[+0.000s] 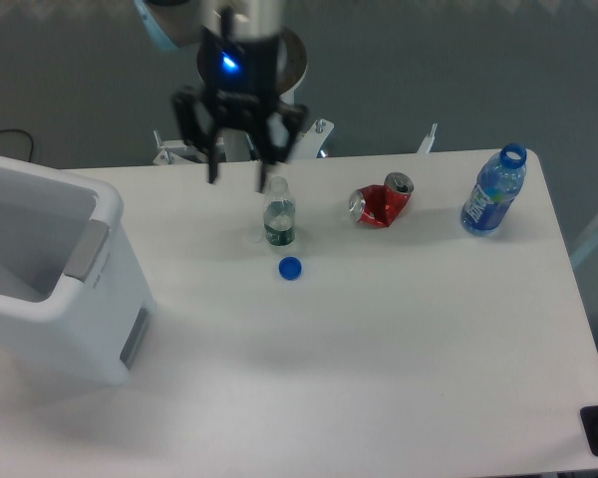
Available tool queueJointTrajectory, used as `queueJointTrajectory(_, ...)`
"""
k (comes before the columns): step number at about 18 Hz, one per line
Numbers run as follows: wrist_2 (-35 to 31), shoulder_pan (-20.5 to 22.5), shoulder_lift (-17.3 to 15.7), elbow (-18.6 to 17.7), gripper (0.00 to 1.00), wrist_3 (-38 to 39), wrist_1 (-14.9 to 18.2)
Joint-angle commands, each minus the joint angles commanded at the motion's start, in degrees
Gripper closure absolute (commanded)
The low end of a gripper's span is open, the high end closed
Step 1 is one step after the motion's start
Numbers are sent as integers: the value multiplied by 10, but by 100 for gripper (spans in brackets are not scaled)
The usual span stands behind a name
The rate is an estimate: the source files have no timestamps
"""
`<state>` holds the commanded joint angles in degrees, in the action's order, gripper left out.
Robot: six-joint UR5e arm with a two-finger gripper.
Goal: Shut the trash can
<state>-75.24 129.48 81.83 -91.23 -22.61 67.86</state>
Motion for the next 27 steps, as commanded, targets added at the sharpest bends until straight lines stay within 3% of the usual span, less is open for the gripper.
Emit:
queueJointTrajectory(4, 15, -54, -2, 7, 86, 71, -43)
queueJointTrajectory(7, 15, -89, 0, 11, 90, 112, -84)
queueJointTrajectory(10, 17, -125, 10, 27, 99, 108, -90)
queueJointTrajectory(16, 18, -197, 50, 66, 100, 71, -94)
queueJointTrajectory(19, 17, -223, 59, 69, 100, 46, -120)
queueJointTrajectory(27, 16, -240, 61, 82, 100, 27, -126)
